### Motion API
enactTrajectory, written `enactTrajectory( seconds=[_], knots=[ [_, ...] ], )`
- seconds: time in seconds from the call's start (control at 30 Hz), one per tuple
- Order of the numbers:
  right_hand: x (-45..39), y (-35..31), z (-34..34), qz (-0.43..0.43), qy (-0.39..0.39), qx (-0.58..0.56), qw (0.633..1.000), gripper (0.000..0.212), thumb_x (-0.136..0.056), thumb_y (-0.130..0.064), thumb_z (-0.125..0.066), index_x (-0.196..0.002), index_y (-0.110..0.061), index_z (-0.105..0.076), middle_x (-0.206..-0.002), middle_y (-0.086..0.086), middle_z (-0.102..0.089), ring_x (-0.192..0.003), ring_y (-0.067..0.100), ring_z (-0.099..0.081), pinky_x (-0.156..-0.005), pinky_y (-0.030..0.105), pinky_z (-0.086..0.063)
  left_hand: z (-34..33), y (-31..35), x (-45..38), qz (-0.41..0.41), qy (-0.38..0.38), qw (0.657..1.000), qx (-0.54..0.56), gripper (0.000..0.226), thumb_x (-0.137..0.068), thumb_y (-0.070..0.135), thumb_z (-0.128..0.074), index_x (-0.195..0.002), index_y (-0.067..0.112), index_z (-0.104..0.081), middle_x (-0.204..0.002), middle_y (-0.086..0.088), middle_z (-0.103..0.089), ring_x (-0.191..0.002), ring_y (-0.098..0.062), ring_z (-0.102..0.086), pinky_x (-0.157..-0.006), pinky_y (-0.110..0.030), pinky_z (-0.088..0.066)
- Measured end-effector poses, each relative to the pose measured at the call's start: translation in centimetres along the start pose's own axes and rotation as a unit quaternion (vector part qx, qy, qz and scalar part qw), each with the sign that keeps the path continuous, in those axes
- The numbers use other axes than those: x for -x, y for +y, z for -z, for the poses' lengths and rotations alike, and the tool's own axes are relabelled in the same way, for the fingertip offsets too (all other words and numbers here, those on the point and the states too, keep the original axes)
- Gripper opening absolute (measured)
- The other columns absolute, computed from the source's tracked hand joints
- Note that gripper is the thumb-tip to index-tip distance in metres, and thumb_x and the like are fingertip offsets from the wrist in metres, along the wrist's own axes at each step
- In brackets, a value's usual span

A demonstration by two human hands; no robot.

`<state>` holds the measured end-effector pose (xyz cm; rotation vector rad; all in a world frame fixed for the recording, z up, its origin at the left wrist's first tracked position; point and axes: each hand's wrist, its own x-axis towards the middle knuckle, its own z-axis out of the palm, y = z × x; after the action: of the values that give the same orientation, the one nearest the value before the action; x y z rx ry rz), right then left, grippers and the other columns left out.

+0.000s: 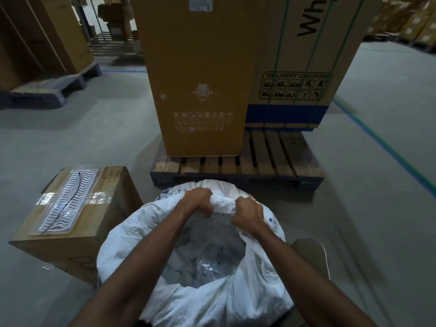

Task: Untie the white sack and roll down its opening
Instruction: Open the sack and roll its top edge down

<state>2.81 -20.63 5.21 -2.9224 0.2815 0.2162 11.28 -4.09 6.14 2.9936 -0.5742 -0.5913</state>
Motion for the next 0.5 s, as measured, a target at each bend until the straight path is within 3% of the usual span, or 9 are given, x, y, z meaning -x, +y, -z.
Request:
enactTrajectory(
  seconds=[0.07, 0.13, 0.2, 0.27, 0.33, 0.43, 0.5],
  knots=[
    [-0.4, -0.2, 1.0, 0.013, -0.008, -0.025, 1.000, 0.028, -0.071, -0.027, -0.072, -0.091, -0.020, -0.054, -0.096, 0.003, -0.068, -0.091, 0.025, -0.067, -0.069, 0.029, -0.047, -0.4, 0.6, 0.3, -0.057, 0.095, 0.993, -0.039, 0.084, -0.067, 0.039, -0.084, -0.138, 0.014, -0.046, -0.129, -0.012, -0.056, -0.121, -0.031, -0.051, -0.098, -0.042, -0.046],
    [-1.3, -0.8, 2.1, 0.007, -0.046, -0.079, 0.996, 0.035, -0.068, -0.027, -0.076, -0.098, -0.018, -0.059, -0.094, 0.003, -0.067, -0.087, 0.022, -0.067, -0.068, 0.031, -0.051, -1.3, 1.6, 0.6, -0.149, 0.200, 0.967, -0.041, 0.085, -0.064, 0.034, -0.086, -0.136, 0.015, -0.045, -0.124, -0.009, -0.052, -0.114, -0.028, -0.052, -0.096, -0.036, -0.046],
    [-2.3, -1.4, 3.1, 0.019, -0.118, -0.118, 0.986, 0.054, -0.061, -0.027, -0.084, -0.109, -0.015, -0.064, -0.099, 0.004, -0.068, -0.085, 0.019, -0.065, -0.067, 0.030, -0.053, -2.1, 2.5, 0.7, -0.200, 0.241, 0.949, -0.034, 0.084, -0.061, 0.038, -0.089, -0.132, 0.014, -0.050, -0.123, -0.008, -0.057, -0.111, -0.025, -0.056, -0.099, -0.037, -0.046],
    [-3.2, -1.7, 3.4, 0.025, -0.165, -0.128, 0.978, 0.067, -0.055, -0.028, -0.088, -0.115, -0.015, -0.063, -0.107, 0.006, -0.068, -0.090, 0.018, -0.065, -0.070, 0.030, -0.056, -2.2, 3.1, 0.4, -0.177, 0.227, 0.958, -0.024, 0.080, -0.064, 0.042, -0.088, -0.129, 0.013, -0.052, -0.121, -0.008, -0.065, -0.110, -0.025, -0.061, -0.101, -0.042, -0.044],
    [-2.9, -1.9, 3.2, 0.015, -0.162, -0.117, 0.980, 0.074, -0.055, -0.035, -0.092, -0.119, -0.016, -0.061, -0.112, 0.005, -0.066, -0.097, 0.019, -0.063, -0.077, 0.033, -0.055, -1.7, 3.5, -0.1, -0.143, 0.207, 0.967, -0.031, 0.061, -0.073, 0.036, -0.084, -0.122, 0.013, -0.055, -0.112, -0.007, -0.070, -0.104, -0.026, -0.065, -0.100, -0.041, -0.043],
    [-1.1, -1.6, 1.8, -0.027, -0.052, -0.058, 0.997, 0.090, -0.059, -0.041, -0.092, -0.136, -0.019, -0.049, -0.130, 0.004, -0.058, -0.120, 0.025, -0.056, -0.100, 0.045, -0.048, -0.6, 3.7, -0.5, -0.104, 0.179, 0.977, -0.043, 0.039, -0.084, 0.023, -0.070, -0.120, 0.014, -0.058, -0.107, -0.006, -0.072, -0.101, -0.026, -0.066, -0.102, -0.041, -0.042],
    [0.2, -0.9, 1.2, -0.070, -0.005, -0.037, 0.997, 0.106, -0.061, -0.042, -0.090, -0.148, -0.020, -0.032, -0.143, 0.009, -0.045, -0.134, 0.032, -0.045, -0.108, 0.053, -0.040, -0.2, 3.2, -0.9, -0.074, 0.159, 0.984, -0.028, 0.034, -0.083, 0.020, -0.065, -0.117, 0.014, -0.061, -0.109, -0.008, -0.071, -0.102, -0.028, -0.065, -0.094, -0.038, -0.045]
  ],
)
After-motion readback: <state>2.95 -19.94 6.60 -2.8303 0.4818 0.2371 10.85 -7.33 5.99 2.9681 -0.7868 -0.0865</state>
